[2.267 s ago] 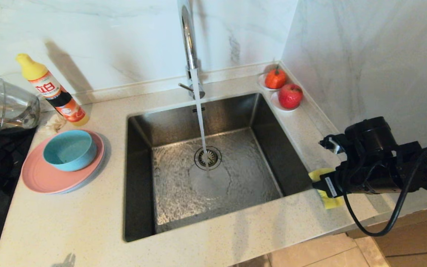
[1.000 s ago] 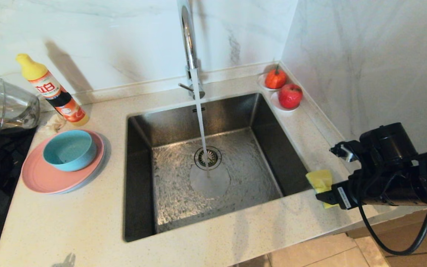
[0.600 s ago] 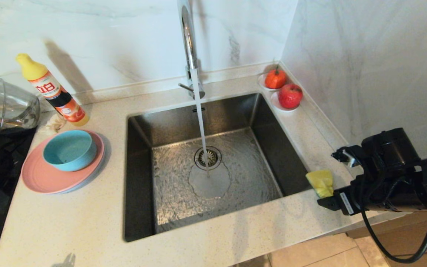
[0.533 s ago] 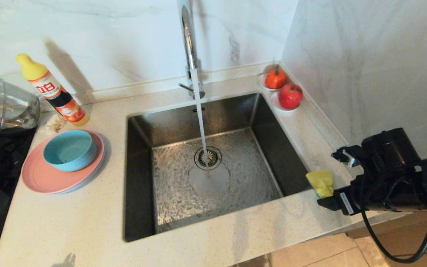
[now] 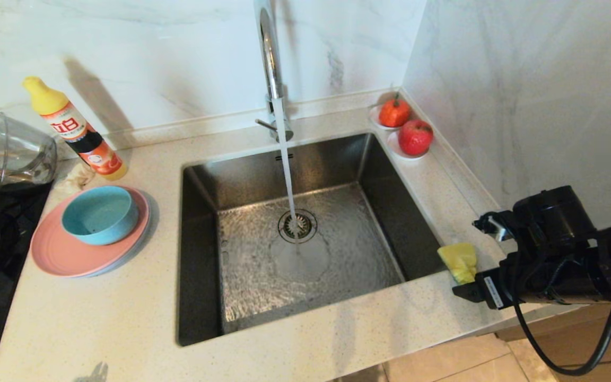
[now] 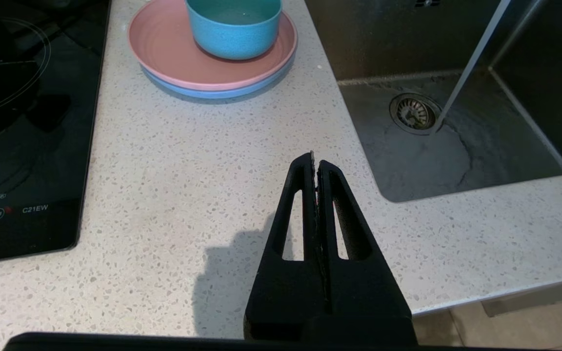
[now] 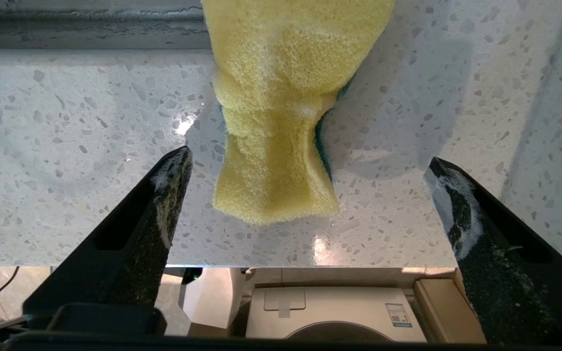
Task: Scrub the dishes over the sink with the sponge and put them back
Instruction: Pick up a bowl and the sponge
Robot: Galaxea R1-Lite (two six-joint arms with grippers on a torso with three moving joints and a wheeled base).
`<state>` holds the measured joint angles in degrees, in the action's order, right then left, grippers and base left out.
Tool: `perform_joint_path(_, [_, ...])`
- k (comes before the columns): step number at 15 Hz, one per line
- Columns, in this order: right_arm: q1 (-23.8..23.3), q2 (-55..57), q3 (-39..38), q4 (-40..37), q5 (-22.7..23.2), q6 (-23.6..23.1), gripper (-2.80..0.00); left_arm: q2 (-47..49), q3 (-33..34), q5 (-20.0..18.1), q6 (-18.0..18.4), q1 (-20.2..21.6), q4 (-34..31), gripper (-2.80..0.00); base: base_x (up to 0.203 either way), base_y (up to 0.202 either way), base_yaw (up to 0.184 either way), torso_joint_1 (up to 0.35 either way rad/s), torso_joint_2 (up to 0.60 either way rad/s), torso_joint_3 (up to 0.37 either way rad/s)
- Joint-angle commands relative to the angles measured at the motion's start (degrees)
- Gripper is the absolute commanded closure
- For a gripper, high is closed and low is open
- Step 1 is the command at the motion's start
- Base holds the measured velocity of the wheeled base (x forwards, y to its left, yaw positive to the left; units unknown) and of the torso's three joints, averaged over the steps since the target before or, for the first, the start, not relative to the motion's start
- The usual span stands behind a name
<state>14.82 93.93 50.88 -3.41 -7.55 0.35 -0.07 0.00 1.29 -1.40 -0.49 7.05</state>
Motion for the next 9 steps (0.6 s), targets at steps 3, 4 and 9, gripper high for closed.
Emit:
perform_joint_path(3, [0.03,1.17,0.36,-0.01,-0.01,0.00,-2.80,0.07,2.29,0.03,0.00,0.05,0.07,0.00,0.000,0.000,0.000,0.000,0.00,0.000])
perform_joint_path(4, [0.03,1.35,0.44,-0.01,-0.01,0.00,-2.80,0.07,2.29,0.03,0.00,0.05,0.07,0.00,0.000,0.000,0.000,0.000,0.00,0.000])
perform_joint_path(9, [0.03,1.87,0.71,0.07,-0.01,0.00,-2.80,0.07,2.29,0.03,0.00,-0.04,0.07,0.00,0.000,0.000,0.000,0.000,0.00,0.000])
